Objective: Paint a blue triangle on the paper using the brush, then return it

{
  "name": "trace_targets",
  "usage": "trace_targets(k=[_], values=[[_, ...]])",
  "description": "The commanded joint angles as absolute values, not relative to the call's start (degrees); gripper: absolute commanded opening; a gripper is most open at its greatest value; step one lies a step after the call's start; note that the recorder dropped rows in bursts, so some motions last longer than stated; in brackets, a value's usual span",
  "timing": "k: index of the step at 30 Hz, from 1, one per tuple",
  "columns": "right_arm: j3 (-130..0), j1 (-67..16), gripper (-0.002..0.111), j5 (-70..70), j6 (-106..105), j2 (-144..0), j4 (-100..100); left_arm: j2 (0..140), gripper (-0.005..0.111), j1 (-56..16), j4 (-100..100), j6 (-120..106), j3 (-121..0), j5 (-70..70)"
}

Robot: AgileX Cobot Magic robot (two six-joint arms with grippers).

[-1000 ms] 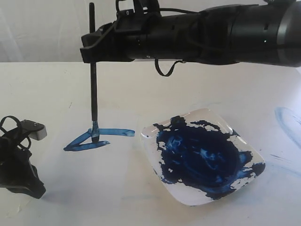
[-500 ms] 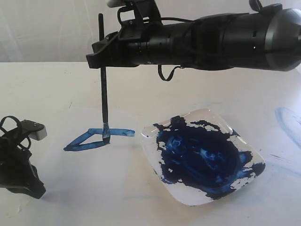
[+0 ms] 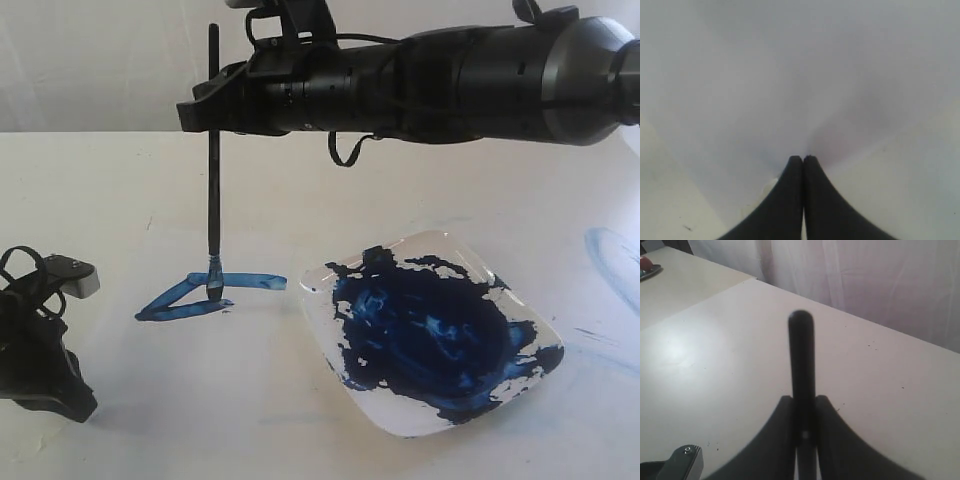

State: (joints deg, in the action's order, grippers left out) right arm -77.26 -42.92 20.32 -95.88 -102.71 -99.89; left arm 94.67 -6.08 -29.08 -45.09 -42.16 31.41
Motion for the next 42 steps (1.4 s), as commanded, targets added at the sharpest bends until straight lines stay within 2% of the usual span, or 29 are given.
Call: trace_targets(k=[1, 42], values=[[-78.29, -42.92, 0.000, 20.68, -94.22, -104.09, -99.95, 94.34, 0.000, -5.82, -29.87, -45.08, -41.76, 32.77], [-78.06, -42.92, 0.000, 10.76, -93.73, -105.03, -99.95, 94.34, 0.000, -5.82, -29.87, -45.08, -41.76, 32.87]])
